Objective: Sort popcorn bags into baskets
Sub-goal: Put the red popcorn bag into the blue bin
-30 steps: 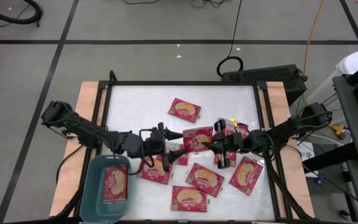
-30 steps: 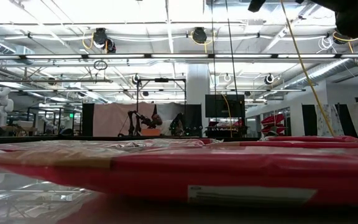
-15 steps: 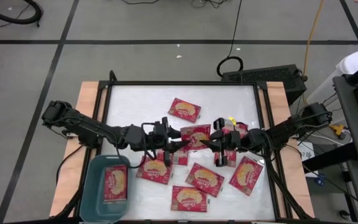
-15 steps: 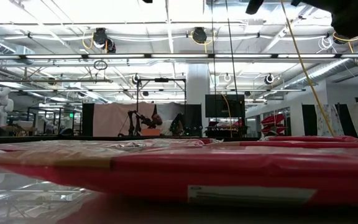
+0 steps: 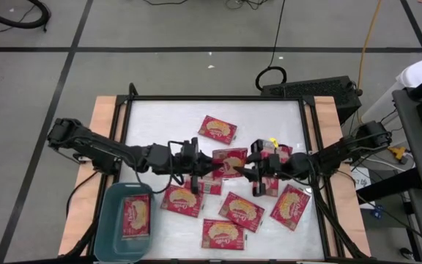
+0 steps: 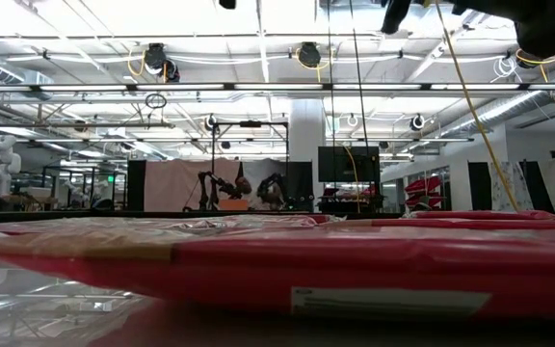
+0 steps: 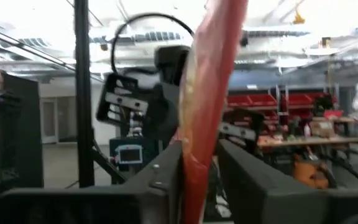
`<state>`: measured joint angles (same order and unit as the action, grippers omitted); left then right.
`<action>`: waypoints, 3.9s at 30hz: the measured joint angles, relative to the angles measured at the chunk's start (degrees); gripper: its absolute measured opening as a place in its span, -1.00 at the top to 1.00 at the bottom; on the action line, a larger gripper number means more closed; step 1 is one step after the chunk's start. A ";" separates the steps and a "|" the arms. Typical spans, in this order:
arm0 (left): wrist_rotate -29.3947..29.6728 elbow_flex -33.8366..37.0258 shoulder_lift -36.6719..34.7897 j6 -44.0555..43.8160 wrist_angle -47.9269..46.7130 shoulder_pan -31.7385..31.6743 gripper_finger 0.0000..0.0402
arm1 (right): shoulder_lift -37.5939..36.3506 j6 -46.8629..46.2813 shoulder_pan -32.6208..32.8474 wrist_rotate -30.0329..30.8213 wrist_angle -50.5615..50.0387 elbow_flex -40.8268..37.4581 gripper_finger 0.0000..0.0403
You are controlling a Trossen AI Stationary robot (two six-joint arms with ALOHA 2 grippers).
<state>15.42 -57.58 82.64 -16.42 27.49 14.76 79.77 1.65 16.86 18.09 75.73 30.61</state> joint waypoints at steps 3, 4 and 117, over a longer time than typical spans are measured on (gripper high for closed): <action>-0.02 0.00 -2.73 -2.27 -4.80 0.07 0.92 | 0.00 -2.19 -0.02 0.12 -2.63 0.00 0.24; -0.10 0.00 -3.73 -3.19 -7.17 0.19 0.92 | 0.03 -2.52 -0.02 0.12 -3.24 -0.02 0.18; -0.50 -0.02 -11.37 -100.21 -95.27 48.82 0.35 | 0.07 -11.97 0.09 2.92 -26.68 -0.09 -0.07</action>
<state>14.92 -57.60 71.26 -116.63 -67.78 63.59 79.83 -10.32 16.96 21.00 49.05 30.52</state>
